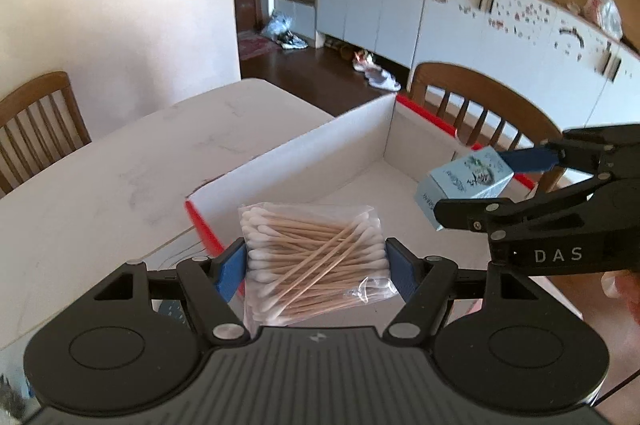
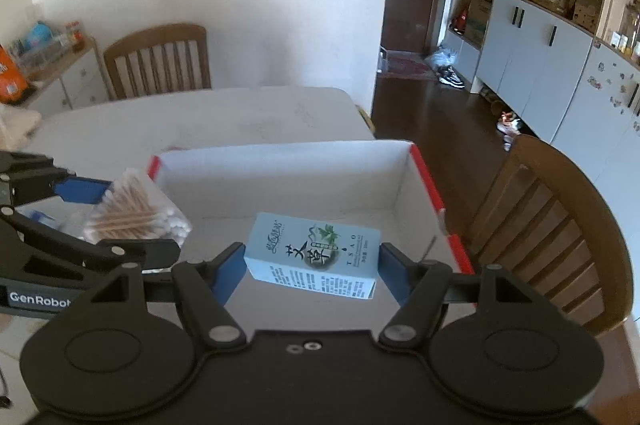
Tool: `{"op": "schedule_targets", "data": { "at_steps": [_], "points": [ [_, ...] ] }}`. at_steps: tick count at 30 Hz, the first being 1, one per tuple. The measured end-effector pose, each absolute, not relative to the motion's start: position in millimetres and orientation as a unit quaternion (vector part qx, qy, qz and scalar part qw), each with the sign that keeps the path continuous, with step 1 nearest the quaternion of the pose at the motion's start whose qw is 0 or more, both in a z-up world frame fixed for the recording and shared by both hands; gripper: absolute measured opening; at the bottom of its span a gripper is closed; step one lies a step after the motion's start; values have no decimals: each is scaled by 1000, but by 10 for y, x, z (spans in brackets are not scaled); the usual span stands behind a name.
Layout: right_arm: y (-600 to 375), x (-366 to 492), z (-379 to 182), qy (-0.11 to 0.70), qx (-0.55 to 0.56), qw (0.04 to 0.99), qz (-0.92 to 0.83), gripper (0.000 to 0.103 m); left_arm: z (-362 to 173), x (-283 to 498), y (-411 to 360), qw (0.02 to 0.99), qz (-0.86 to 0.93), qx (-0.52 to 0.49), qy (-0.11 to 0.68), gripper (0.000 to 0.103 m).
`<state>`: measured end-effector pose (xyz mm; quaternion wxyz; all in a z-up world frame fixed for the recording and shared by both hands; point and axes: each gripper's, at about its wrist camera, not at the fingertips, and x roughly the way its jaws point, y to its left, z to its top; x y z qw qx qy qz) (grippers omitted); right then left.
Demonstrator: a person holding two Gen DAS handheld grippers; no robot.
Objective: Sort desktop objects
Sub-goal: 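Carry the swab bag and carton with both tools over the red shoebox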
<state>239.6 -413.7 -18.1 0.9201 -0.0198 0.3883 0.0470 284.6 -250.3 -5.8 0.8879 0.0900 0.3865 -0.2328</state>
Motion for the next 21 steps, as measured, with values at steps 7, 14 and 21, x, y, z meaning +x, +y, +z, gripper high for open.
{"op": "schedule_targets", "data": {
  "at_steps": [7, 14, 21],
  "points": [
    [-4320, 2671, -454, 423, -30, 904, 48, 72, -324, 3087, -2737, 866, -243, 127, 419, 72],
    [-4340, 2964, -711, 454, -57, 888, 50, 72, -576, 3205, -2968, 839, -247, 174, 453, 72],
    [-4296, 3180, -961, 478, -64, 875, 51, 71, -772, 3315, -3088, 816, -239, 205, 485, 72]
  ]
}}
